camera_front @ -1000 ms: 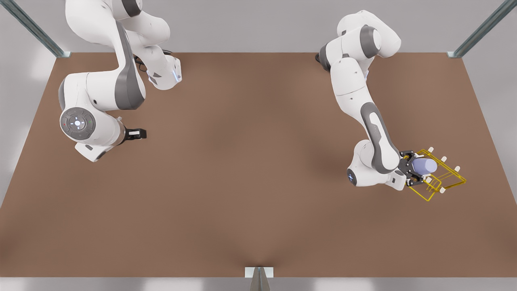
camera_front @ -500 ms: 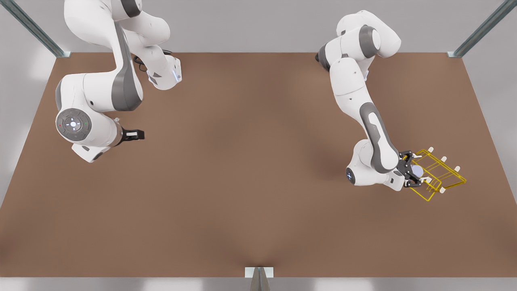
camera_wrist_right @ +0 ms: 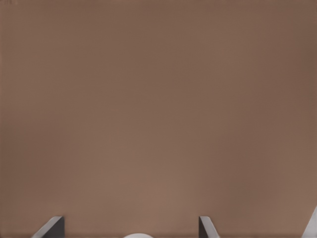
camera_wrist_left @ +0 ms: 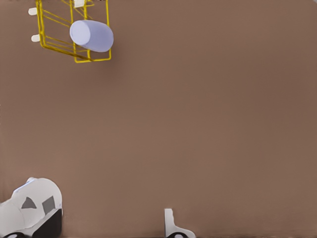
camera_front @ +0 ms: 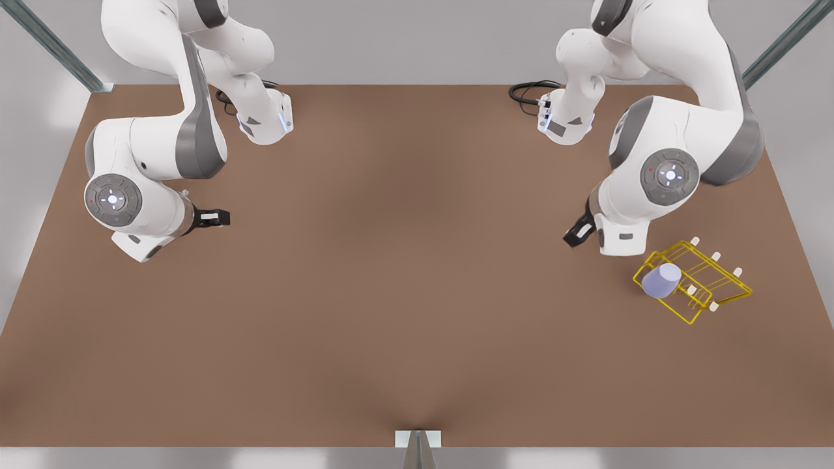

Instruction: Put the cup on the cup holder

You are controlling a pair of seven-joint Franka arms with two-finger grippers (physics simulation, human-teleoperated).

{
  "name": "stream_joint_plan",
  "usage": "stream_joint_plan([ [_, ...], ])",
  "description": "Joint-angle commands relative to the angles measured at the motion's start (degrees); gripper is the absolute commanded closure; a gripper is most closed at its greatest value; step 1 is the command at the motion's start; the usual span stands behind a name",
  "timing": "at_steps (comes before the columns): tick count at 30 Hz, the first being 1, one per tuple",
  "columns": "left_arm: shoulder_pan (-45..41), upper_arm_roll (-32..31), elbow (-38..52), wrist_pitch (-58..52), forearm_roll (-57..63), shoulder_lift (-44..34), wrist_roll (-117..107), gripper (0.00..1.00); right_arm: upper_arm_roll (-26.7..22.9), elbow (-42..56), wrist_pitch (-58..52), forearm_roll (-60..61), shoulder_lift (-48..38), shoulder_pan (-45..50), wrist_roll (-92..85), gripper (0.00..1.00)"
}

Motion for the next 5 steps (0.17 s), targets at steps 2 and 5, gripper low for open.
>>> stream_joint_plan([
  [2,0.35,-0.32,0.05,-4.23,0.11,0.37,60.57,0.00,-0.02,0.05,-0.01,0.03,-0.01,0.06,-0.32,0.00],
  [5,0.00,-0.49,0.05,-4.23,0.20,0.81,60.57,0.00,-0.02,0.05,-0.01,-0.15,-0.01,0.06,-0.32,0.00],
])
